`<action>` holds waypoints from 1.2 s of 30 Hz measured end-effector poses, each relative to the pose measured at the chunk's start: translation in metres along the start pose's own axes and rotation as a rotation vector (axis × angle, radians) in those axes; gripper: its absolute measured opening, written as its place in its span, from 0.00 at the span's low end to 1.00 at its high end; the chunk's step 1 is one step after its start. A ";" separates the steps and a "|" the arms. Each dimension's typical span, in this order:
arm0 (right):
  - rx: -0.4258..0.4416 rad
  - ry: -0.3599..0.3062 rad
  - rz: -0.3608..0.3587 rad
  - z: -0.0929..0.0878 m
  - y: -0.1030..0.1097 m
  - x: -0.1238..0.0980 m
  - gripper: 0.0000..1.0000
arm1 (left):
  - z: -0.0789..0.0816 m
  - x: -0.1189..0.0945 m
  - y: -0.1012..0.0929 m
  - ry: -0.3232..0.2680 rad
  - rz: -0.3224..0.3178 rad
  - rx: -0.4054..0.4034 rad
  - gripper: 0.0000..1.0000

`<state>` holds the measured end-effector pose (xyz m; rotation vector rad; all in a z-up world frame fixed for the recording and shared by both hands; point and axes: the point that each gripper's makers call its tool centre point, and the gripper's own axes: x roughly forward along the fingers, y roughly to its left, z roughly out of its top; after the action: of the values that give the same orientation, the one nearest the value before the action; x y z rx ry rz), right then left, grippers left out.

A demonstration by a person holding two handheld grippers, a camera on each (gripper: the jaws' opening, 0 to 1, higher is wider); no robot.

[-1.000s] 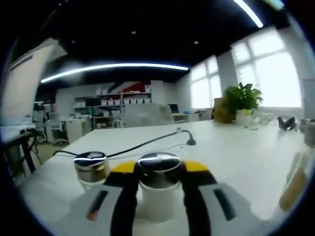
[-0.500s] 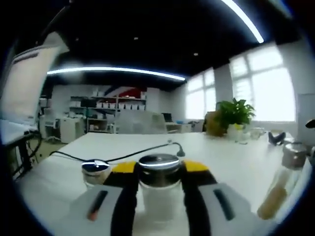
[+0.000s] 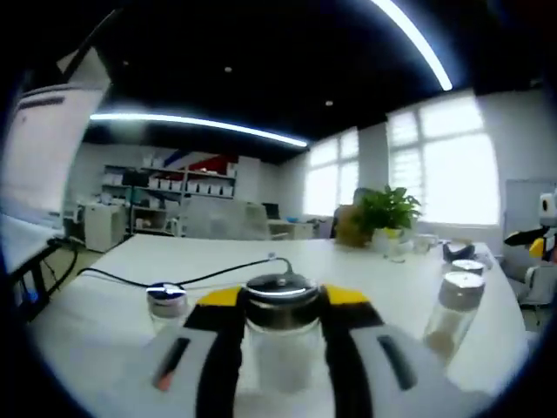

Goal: Rotate the seasoning bottle until the label or dispensing opening points toward the visible target arrow and the bottle remains upright within the marked orientation range

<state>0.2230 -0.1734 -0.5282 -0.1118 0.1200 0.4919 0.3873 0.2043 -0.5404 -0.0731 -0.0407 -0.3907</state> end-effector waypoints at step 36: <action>-0.019 0.042 0.013 -0.008 0.005 -0.002 0.74 | -0.047 -0.041 -0.070 0.107 -0.157 -0.021 0.36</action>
<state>0.2179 -0.1711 -0.5360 -0.1401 0.1576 0.5034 0.3237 0.1517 -0.5848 -0.0702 0.0640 -0.5513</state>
